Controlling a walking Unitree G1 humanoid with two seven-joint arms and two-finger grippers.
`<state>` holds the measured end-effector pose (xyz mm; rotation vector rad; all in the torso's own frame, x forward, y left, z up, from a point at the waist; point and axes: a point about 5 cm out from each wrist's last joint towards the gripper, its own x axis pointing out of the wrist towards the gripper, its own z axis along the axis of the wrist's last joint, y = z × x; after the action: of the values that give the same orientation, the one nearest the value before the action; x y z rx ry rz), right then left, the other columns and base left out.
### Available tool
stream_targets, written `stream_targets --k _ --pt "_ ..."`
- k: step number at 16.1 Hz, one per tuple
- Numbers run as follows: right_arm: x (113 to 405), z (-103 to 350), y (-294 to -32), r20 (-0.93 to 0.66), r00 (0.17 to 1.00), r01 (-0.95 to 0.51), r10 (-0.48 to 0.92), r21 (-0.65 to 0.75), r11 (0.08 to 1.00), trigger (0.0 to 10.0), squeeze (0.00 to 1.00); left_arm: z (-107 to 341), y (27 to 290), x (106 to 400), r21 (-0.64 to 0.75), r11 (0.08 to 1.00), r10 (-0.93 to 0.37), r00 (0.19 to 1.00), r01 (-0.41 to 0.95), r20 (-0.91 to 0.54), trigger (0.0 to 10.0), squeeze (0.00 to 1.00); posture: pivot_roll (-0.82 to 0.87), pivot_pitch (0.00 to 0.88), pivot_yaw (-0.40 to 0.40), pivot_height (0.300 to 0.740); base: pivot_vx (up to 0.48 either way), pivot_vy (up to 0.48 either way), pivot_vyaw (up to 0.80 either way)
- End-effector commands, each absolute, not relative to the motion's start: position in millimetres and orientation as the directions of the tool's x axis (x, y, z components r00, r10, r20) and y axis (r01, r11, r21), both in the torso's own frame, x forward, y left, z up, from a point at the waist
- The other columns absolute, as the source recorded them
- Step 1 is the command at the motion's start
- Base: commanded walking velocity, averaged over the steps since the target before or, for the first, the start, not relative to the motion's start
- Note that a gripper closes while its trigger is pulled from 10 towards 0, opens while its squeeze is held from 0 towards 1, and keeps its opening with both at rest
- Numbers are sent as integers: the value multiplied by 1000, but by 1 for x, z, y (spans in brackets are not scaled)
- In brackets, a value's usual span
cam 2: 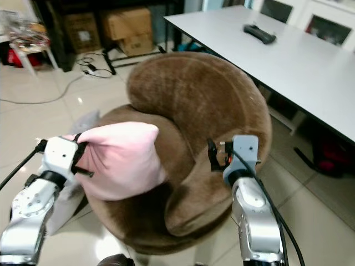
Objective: Move the pillow to the sofa from floor
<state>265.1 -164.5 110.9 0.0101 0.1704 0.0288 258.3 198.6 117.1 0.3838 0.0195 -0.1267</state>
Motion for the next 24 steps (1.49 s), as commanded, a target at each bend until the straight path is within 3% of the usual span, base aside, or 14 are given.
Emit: stream_targets --k 1,7,9,11,12,13,15,19,20,21,24 --pt "266 117 -158 -150 987 -56 59 24 998 10000 0 130 197 259 399 913 -89 996 81 4 10000 0 16 0 -30 740 0 480 0" --pt "271 131 -143 -96 971 -225 220 -45 973 10000 0 136 188 268 413 906 -99 995 95 -12 10000 0 5 0 -10 740 0 466 0" --pt "274 135 -142 -87 968 -239 234 -56 969 10000 0 135 188 269 436 892 -115 993 118 -32 10000 0 3 0 -9 740 0 0 0" --pt "277 146 -131 -55 936 -353 349 -102 930 10000 0 133 188 271 455 877 -143 988 156 -63 10000 0 4 0 -14 740 0 0 0" --pt "277 148 -123 -60 891 -454 450 -101 885 10000 180 135 187 273 486 855 -174 983 182 -60 10000 0 15 0 -25 740 0 0 0" --pt "278 150 -120 -61 869 -494 490 -127 860 10000 1000 137 186 275 507 838 -199 978 202 -60 10000 0 19 0 -28 740 0 0 0" --pt "284 162 -109 -51 790 -603 611 -243 760 10000 1000 144 185 284 582 772 -265 962 254 -67 10000 0 35 0 -40 740 0 0 0" --pt "287 188 -103 -33 662 -711 749 -346 612 10000 1000 144 186 294 637 700 -323 939 322 -120 10000 0 38 0 -43 740 0 0 0" --pt "277 189 -94 -131 517 -797 846 -433 420 10000 1000 143 180 301 652 670 -357 924 354 -135 10000 0 28 0 -35 740 0 0 0" --pt "271 186 -88 -202 438 -829 876 -467 306 10000 1000 144 175 306 661 652 -380 915 371 -138 10000 0 27 0 -35 740 0 0 0" --pt "269 175 -78 -286 399 -847 871 -479 230 10000 937 149 162 313 670 634 -418 900 386 -124 10000 0 29 0 -37 740 0 0 0"
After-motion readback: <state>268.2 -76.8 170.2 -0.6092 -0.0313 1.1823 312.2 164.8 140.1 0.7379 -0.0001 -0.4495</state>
